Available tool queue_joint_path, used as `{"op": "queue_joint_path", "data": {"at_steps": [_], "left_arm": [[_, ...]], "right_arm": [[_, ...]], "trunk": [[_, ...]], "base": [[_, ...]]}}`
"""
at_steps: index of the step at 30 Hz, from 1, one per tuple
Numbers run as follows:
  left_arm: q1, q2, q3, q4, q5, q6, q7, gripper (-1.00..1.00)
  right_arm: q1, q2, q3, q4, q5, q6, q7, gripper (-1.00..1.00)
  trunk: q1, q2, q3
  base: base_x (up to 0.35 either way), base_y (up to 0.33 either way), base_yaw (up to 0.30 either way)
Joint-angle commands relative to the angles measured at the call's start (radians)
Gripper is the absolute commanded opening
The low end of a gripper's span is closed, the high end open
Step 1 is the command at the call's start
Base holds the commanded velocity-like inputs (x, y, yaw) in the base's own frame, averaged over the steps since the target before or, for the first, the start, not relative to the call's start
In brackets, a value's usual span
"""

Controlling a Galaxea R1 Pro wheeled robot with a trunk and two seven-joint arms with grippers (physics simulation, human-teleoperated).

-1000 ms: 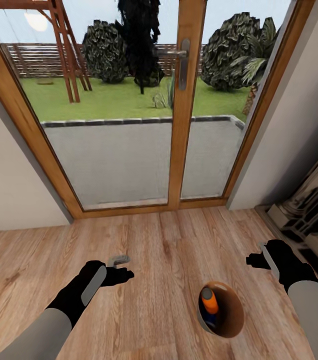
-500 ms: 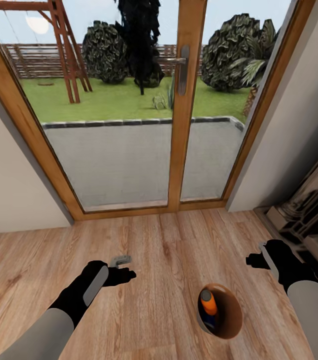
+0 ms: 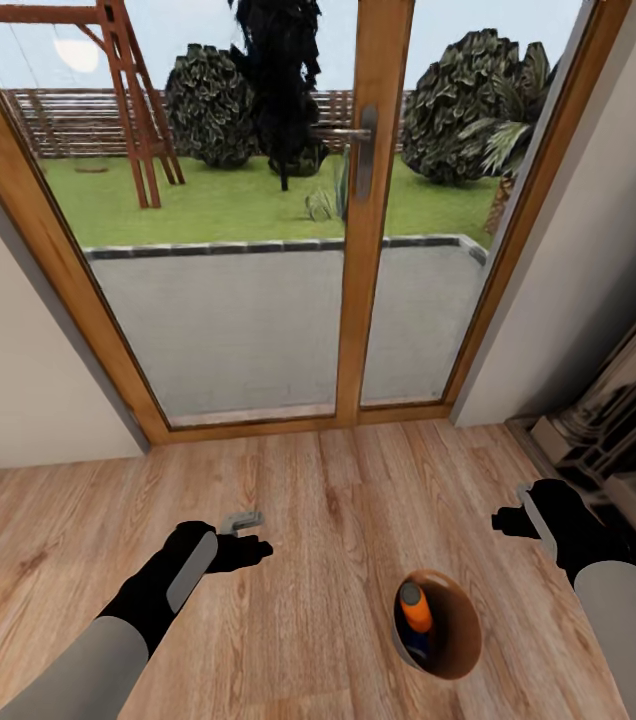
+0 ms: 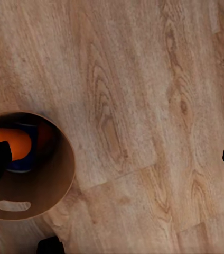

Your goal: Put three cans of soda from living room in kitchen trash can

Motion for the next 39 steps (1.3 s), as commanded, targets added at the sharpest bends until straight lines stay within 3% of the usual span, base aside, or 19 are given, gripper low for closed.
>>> {"op": "queue_joint_path", "data": {"at_steps": [1, 19, 39], "left_arm": [[0.0, 0.0, 0.0, 0.0, 0.0, 0.0, 0.0, 1.0], [0.0, -0.026, -0.003, 0.025, -0.002, -0.003, -0.001, 1.0], [0.0, -0.031, -0.003, 0.028, -0.003, -0.01, -0.002, 1.0]], "right_arm": [[0.0, 0.0, 0.0, 0.0, 0.0, 0.0, 0.0, 1.0], [0.0, 0.0, 0.001, 0.0, 0.001, 0.0, -0.001, 1.0], [0.001, 0.001, 0.002, 0.0, 0.001, 0.002, -0.003, 1.0]], "trunk": [[-0.004, 0.007, 0.003], [-0.073, 0.133, 0.06], [-0.15, 0.273, 0.136]], "base": [[0.0, 0.0, 0.0], [0.0, 0.0, 0.0], [0.0, 0.0, 0.0]]}}
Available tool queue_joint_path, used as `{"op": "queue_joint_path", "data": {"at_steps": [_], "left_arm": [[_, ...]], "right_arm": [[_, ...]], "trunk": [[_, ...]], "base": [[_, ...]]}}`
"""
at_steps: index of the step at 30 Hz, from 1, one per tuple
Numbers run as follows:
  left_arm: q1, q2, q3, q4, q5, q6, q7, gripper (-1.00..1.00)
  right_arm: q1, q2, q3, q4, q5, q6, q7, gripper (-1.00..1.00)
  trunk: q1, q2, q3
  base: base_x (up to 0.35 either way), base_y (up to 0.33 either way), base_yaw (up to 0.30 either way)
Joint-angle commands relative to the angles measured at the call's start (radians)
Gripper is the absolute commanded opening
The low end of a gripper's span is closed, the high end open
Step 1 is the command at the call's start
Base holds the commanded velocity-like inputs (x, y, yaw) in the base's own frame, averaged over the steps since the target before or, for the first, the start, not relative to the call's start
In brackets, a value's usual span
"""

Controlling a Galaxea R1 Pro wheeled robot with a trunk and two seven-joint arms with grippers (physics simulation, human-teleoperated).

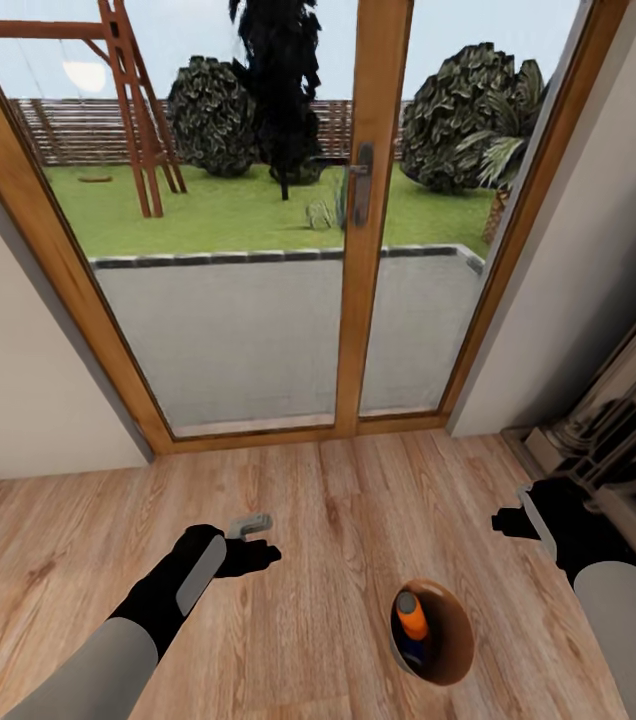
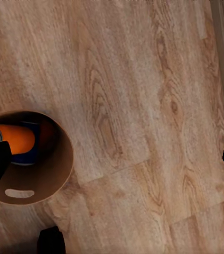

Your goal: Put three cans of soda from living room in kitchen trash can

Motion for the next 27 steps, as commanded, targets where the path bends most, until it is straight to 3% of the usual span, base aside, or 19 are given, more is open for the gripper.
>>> {"op": "queue_joint_path", "data": {"at_steps": [1, 27], "left_arm": [[0.0, 0.0, 0.0, 0.0, 0.0, 0.0, 0.0, 1.0], [0.0, 0.0, 0.0, 0.0, 0.0, 0.0, 0.0, 1.0]], "right_arm": [[0.0, 0.0, 0.0, 0.0, 0.0, 0.0, 0.0, 1.0], [0.0, 0.0, 0.0, 0.0, 0.001, -0.001, -0.003, 1.0]], "trunk": [[-0.004, 0.007, 0.005], [-0.104, 0.189, 0.127]], "base": [[0.0, 0.0, 0.0], [0.0, 0.0, 0.0]]}}
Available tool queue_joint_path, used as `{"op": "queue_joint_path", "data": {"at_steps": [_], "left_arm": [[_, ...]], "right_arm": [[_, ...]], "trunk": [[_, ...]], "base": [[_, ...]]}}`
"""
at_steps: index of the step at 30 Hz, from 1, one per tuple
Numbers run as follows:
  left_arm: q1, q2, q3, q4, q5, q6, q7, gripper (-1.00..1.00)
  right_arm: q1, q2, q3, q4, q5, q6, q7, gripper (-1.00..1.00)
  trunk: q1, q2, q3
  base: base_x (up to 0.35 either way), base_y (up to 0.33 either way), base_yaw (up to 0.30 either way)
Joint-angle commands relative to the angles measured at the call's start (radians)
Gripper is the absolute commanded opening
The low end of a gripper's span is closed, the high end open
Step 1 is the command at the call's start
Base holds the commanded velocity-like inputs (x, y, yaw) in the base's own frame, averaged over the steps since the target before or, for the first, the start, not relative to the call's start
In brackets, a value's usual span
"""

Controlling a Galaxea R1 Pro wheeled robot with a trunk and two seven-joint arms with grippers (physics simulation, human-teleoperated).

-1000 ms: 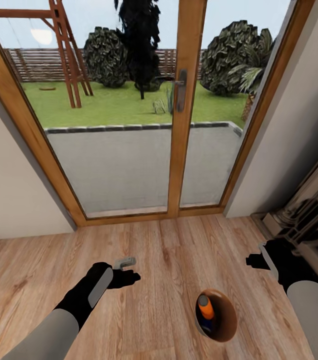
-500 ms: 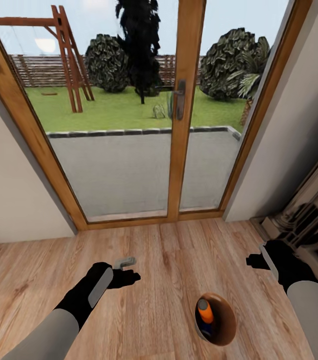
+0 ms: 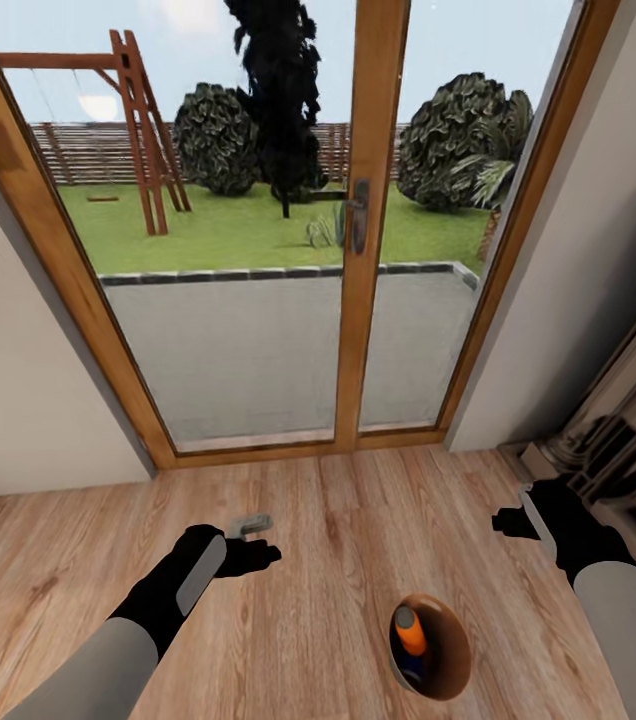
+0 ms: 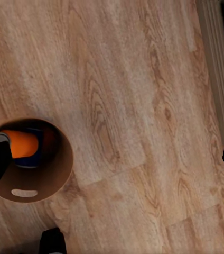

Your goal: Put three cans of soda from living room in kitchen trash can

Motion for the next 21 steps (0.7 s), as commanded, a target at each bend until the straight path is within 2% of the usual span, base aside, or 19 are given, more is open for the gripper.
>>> {"op": "queue_joint_path", "data": {"at_steps": [1, 21], "left_arm": [[0.0, 0.0, 0.0, 0.0, 0.0, 0.0, 0.0, 1.0], [0.0, -0.006, -0.001, 0.001, 0.0, -0.001, 0.0, 1.0]], "right_arm": [[0.0, 0.0, 0.0, 0.0, 0.0, 0.0, 0.0, 1.0], [0.0, 0.0, 0.001, 0.0, -0.002, 0.001, 0.004, 1.0]], "trunk": [[-0.004, 0.007, 0.005], [-0.081, 0.147, 0.076]], "base": [[0.0, 0.0, 0.0], [0.0, 0.0, 0.0]]}}
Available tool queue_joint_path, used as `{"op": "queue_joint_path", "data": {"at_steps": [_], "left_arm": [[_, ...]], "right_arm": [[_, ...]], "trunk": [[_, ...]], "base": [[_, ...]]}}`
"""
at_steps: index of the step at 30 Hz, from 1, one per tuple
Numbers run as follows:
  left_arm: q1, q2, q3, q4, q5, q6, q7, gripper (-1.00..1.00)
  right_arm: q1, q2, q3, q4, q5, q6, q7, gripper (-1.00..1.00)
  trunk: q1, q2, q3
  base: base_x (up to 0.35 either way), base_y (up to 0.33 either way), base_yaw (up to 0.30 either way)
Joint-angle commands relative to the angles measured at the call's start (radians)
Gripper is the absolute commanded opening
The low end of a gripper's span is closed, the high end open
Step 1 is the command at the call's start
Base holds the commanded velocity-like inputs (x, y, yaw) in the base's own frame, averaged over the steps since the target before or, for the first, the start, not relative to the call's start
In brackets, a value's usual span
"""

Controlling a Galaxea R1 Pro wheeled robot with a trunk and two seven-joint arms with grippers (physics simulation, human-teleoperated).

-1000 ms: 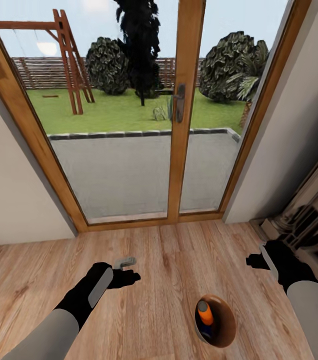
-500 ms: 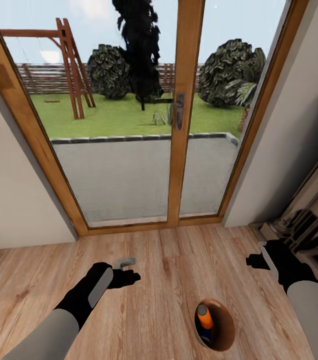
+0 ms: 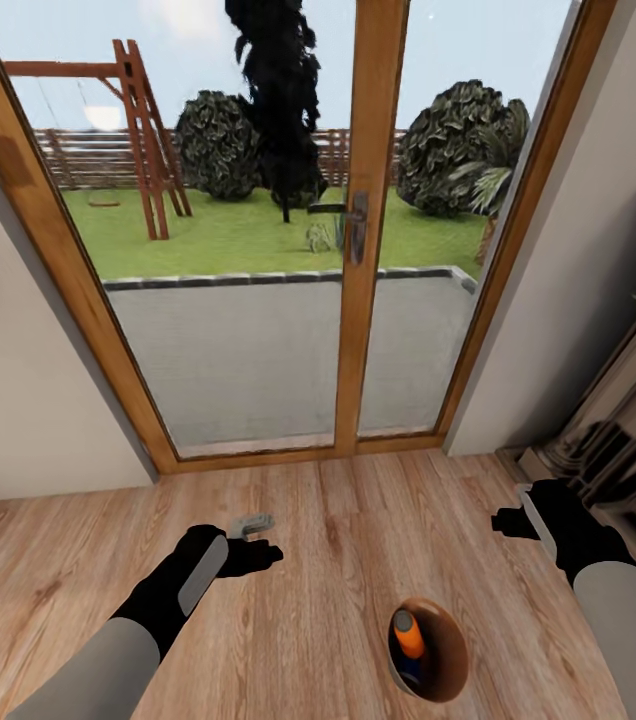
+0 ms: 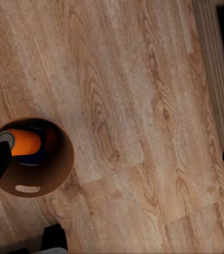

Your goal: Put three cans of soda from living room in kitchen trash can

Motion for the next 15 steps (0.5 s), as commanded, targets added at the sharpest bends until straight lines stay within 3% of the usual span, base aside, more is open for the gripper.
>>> {"op": "queue_joint_path", "data": {"at_steps": [1, 15], "left_arm": [[0.0, 0.0, 0.0, 0.0, 0.0, 0.0, 0.0, 1.0], [0.0, -0.002, 0.0, 0.0, 0.0, -0.004, -0.001, 1.0]], "right_arm": [[0.0, 0.0, 0.0, 0.0, 0.0, 0.0, 0.0, 1.0], [0.0, 0.002, 0.001, 0.0, 0.0, 0.001, -0.002, 1.0]], "trunk": [[-0.004, 0.007, 0.003], [-0.058, 0.105, 0.048]], "base": [[0.0, 0.0, 0.0], [0.0, 0.0, 0.0]]}}
